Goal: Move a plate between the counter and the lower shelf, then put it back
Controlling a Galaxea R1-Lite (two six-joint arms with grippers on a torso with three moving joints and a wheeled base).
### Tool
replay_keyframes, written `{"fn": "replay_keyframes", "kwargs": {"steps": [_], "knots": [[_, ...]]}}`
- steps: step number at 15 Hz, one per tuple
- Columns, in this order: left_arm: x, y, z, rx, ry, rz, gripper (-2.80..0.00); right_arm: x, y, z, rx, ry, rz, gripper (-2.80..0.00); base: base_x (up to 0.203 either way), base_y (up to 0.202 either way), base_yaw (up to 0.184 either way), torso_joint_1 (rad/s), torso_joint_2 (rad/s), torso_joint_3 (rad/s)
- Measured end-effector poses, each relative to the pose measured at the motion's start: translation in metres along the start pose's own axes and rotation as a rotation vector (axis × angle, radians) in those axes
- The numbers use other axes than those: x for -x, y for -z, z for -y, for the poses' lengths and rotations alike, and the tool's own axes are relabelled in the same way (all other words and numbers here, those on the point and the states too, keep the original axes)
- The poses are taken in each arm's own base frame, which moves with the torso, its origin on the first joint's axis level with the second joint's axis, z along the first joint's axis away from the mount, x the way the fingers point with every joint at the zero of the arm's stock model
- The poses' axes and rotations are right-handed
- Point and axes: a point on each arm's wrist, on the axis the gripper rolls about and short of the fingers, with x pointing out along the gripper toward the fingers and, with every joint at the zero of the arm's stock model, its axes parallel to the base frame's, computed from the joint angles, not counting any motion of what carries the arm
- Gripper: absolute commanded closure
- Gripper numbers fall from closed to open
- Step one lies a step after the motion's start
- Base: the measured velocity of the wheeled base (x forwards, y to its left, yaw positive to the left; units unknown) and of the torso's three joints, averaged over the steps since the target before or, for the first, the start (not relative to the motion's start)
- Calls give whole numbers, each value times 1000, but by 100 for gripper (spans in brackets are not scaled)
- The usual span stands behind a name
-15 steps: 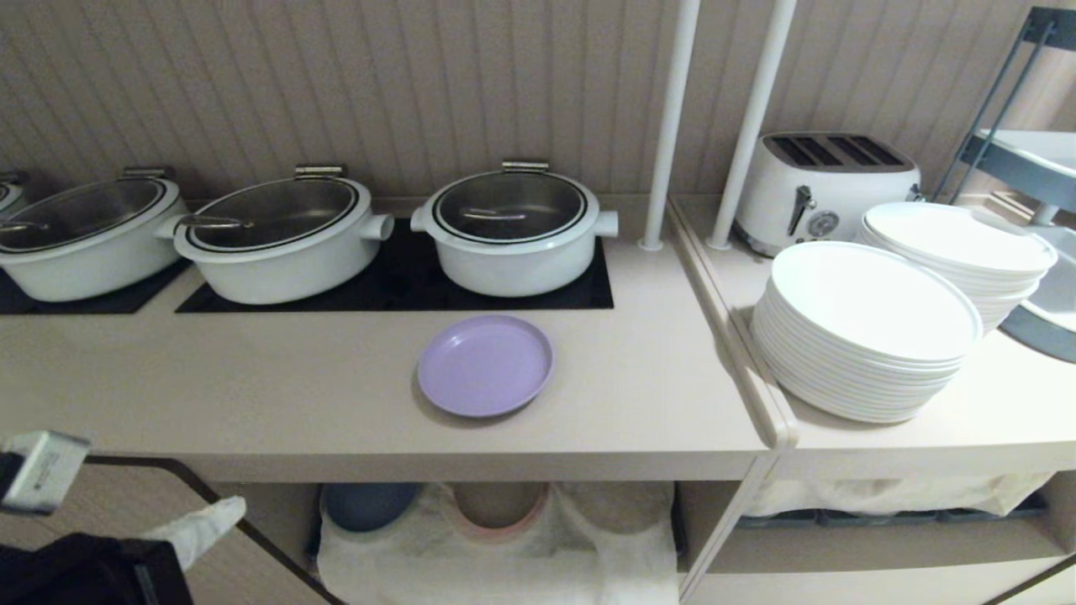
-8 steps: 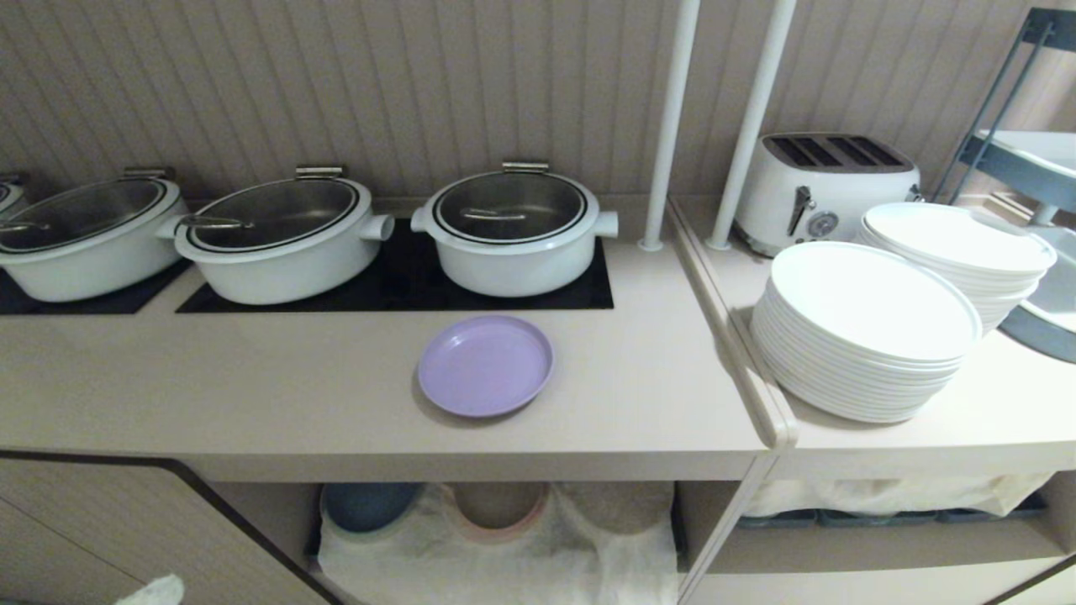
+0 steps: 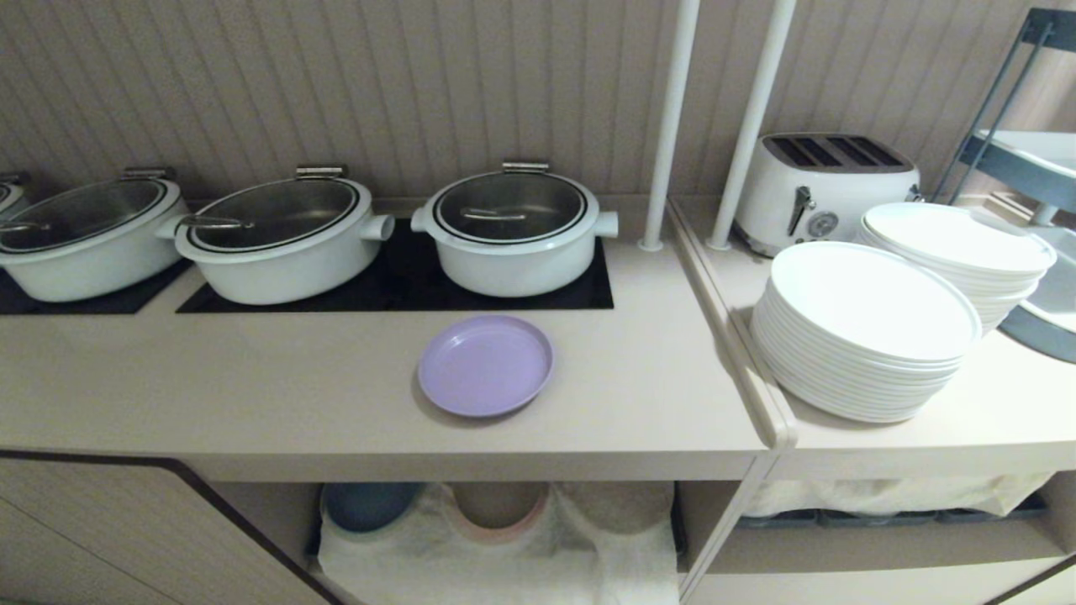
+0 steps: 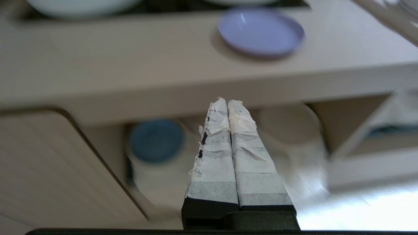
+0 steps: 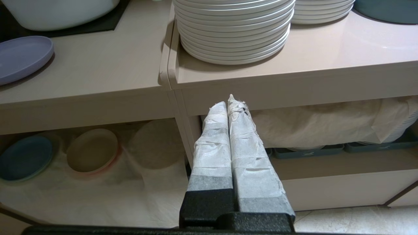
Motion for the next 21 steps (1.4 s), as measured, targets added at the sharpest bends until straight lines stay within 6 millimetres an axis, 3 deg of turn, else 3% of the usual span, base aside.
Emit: {"fn": "replay_keyframes", "kwargs": {"steps": [3,9,14,21], "knots": [[6,2,-2,-76,-125,69,0,0,0,0,0,-1,0,0,0,0,0,0,0,0],[9,2,-3,-147,-207,84,0,0,0,0,0,-1,0,0,0,0,0,0,0,0],[10,6,0,-241,-68,11,0,0,0,0,0,0,0,0,0,0,0,0,0,0],[11,5,0,-198,-73,17,0,0,0,0,0,-1,0,0,0,0,0,0,0,0]]}}
